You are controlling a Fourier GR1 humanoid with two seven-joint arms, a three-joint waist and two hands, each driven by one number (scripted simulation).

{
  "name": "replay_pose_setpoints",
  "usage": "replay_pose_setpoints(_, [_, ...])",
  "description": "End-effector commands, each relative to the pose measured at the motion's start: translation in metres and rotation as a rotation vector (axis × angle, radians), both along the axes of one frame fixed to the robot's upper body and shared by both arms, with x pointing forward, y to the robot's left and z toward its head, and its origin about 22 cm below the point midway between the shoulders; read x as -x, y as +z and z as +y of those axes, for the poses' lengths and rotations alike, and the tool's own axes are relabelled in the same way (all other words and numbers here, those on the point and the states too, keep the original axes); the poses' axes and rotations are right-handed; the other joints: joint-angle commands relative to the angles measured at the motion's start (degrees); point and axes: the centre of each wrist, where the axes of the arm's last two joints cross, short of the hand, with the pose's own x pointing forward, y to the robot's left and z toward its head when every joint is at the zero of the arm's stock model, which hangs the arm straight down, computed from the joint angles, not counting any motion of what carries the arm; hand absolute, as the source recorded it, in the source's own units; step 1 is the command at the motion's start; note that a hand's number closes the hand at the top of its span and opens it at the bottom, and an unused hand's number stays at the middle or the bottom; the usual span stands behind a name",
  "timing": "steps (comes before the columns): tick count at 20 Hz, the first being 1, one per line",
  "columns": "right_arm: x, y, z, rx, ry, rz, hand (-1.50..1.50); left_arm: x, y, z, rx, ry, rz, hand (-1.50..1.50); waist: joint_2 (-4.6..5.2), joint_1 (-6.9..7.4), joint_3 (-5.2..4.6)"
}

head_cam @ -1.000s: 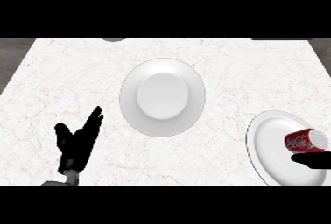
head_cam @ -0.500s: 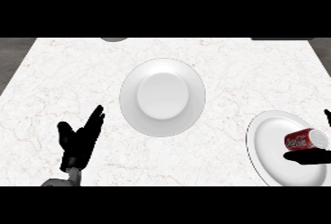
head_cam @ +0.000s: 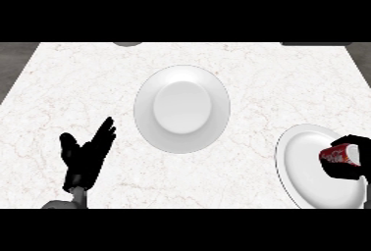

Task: Pick the can from the plate and place it in the plate

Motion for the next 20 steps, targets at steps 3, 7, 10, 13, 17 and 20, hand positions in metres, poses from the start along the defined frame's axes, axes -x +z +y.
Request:
replay_pose_setpoints(3, [0.010, 0.001, -0.011, 0.069, 0.005, -0.004, 1.50, 0.016, -0.008, 0.004, 0.001, 0.018, 0.018, 0.00, 0.17, -0.16, 0.08])
replay_pose_setpoints(7, [0.010, 0.002, 0.007, 0.121, -0.014, -0.222, 1.50, 0.006, -0.006, -0.007, 0.011, -0.009, 0.022, 0.00, 0.13, -0.43, 0.10])
replay_pose_setpoints(10, [0.006, 0.020, 0.144, 0.001, 0.477, -0.327, 1.50, 0.001, -0.003, -0.012, 0.003, -0.040, 0.014, 0.00, -0.18, 1.97, -0.11])
replay_pose_setpoints(13, [0.016, 0.025, 0.222, -0.078, 0.789, -0.370, 1.50, -0.002, 0.001, -0.020, -0.003, -0.107, -0.013, 0.00, 0.07, 8.78, -0.31])
replay_pose_setpoints(17, [0.044, 0.055, 0.302, -0.111, 0.927, -0.599, 1.50, -0.004, -0.003, -0.028, 0.001, -0.108, 0.020, 0.00, -0.70, 5.90, -0.31])
replay_pose_setpoints(20, [0.072, 0.056, 0.326, -0.140, 0.901, -0.669, 1.50, -0.001, -0.008, -0.014, -0.003, -0.065, 0.036, 0.00, -0.74, 4.24, -0.16])
